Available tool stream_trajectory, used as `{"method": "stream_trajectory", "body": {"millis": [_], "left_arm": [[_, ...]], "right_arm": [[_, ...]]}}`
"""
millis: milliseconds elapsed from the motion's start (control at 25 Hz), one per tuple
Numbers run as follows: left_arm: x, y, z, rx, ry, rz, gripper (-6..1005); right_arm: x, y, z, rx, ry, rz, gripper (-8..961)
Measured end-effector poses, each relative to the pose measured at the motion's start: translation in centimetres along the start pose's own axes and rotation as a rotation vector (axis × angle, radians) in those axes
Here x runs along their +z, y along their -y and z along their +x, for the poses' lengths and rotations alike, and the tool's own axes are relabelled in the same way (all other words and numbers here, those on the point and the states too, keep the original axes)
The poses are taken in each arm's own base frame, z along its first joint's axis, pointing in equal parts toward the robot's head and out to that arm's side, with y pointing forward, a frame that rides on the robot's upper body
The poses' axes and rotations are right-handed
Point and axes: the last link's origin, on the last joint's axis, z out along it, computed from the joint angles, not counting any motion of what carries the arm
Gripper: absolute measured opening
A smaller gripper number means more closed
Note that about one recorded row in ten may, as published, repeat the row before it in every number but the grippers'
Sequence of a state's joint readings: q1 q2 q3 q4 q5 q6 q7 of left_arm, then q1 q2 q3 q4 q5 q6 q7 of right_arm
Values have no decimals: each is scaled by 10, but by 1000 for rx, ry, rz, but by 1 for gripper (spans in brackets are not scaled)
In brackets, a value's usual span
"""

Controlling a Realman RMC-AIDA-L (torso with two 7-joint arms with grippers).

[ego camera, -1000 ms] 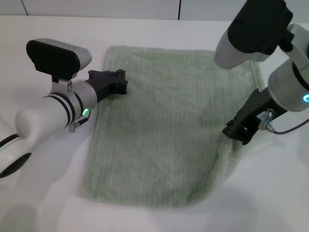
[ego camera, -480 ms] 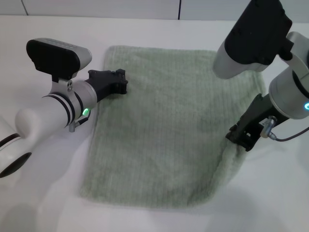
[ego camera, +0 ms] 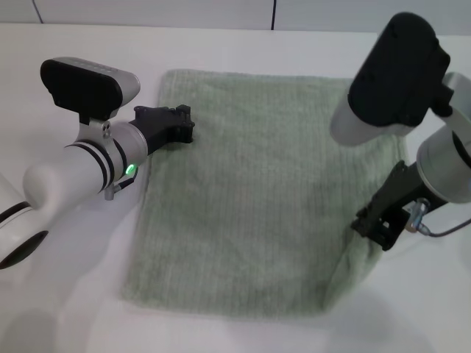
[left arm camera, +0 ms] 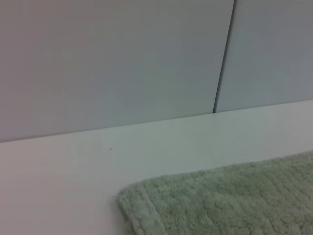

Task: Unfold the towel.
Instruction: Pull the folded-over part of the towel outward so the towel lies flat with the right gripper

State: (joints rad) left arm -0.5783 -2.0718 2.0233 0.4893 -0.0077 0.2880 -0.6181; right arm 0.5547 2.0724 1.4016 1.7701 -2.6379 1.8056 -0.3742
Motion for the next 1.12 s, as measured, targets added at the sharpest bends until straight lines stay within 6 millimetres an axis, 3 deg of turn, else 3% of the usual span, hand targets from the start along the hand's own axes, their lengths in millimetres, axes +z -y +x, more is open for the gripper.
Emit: {"method": "stream_trajectory", "body": {"millis": [1120], "left_arm": [[1,1,0,2,12,9,-1]], "right_arm": [[8,-11,31,44,-44,27,57]]}}
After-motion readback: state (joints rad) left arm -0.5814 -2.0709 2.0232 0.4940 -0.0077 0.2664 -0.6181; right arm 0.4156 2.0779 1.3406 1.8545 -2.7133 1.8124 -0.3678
